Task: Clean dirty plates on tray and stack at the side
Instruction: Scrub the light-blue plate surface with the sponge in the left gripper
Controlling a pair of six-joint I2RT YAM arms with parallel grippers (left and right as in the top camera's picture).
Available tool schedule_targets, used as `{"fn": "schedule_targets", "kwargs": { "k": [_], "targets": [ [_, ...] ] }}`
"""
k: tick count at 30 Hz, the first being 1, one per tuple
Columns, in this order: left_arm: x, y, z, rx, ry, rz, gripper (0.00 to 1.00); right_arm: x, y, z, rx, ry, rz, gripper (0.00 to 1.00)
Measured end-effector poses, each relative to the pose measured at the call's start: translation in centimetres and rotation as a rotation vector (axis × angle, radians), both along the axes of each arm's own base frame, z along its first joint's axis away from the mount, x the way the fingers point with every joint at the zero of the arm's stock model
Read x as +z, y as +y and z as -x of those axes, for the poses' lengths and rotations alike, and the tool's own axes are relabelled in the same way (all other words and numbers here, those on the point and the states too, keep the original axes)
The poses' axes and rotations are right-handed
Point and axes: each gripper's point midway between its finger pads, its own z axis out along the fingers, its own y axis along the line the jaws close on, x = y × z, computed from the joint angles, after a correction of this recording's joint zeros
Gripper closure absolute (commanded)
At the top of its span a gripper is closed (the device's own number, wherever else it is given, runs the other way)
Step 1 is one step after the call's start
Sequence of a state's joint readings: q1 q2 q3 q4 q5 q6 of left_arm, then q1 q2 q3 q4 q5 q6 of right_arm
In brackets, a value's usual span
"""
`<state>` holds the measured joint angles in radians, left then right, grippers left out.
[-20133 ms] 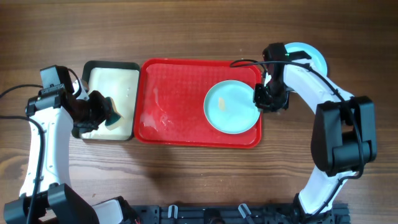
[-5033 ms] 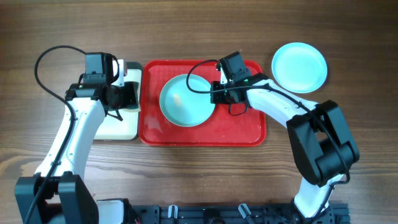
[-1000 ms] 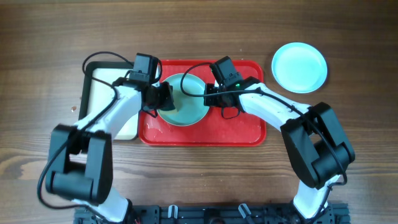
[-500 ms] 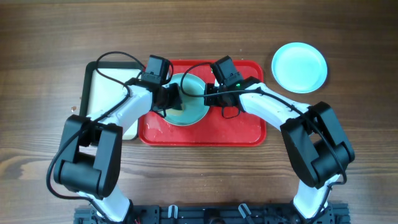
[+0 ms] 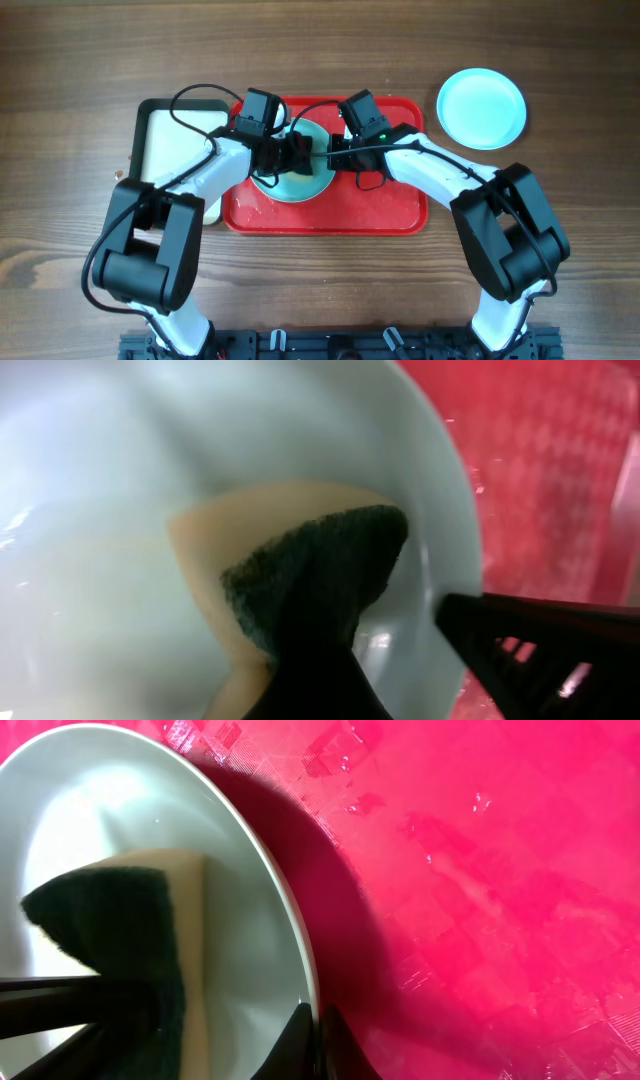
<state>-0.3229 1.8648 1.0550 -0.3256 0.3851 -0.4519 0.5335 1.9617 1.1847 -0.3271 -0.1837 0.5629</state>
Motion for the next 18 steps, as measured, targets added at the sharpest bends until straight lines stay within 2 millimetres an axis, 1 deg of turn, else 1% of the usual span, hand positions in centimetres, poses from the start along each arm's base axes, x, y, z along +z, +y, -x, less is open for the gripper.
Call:
{"fn": "schedule_targets", "kwargs": {
  "k": [5, 7, 9, 12, 14, 15, 16, 18],
  "targets": [
    [0.6, -0.3, 0.0, -0.007, -0.003, 0.030, 0.96, 0.1, 0.3, 0.2, 0.008, 0.007, -0.013, 0.96],
    [1.9, 0.0, -0.3, 0.000, -0.029, 0.044, 0.96, 0.1, 0.4, 0.2, 0.014, 0.007, -0.015, 0.96],
    [4.1, 0.3, -0.7, 0.009, -0.079, 0.063, 0.96, 0.1, 0.5, 0.3, 0.018, 0.007, -0.018, 0.96],
    [8.7, 0.8, -1.3, 0.023, -0.188, 0.097, 0.96, 0.1, 0.6, 0.4, 0.021, 0.008, -0.020, 0.96],
    [11.1, 1.3, -1.2, 0.034, -0.239, 0.106, 0.96, 0.1, 0.6, 0.4, 0.021, 0.008, -0.021, 0.96],
    [11.7, 1.6, -0.9, 0.040, -0.246, 0.098, 0.96, 0.1, 0.6, 0.4, 0.021, 0.008, -0.020, 0.96],
    [11.9, 1.8, -0.7, 0.045, -0.245, 0.090, 0.96, 0.1, 0.6, 0.4, 0.021, 0.008, -0.020, 0.96],
    [11.2, 2.7, -0.2, 0.069, -0.214, 0.040, 0.96, 0.1, 0.6, 0.4, 0.021, 0.008, -0.020, 0.96]
  ]
}}
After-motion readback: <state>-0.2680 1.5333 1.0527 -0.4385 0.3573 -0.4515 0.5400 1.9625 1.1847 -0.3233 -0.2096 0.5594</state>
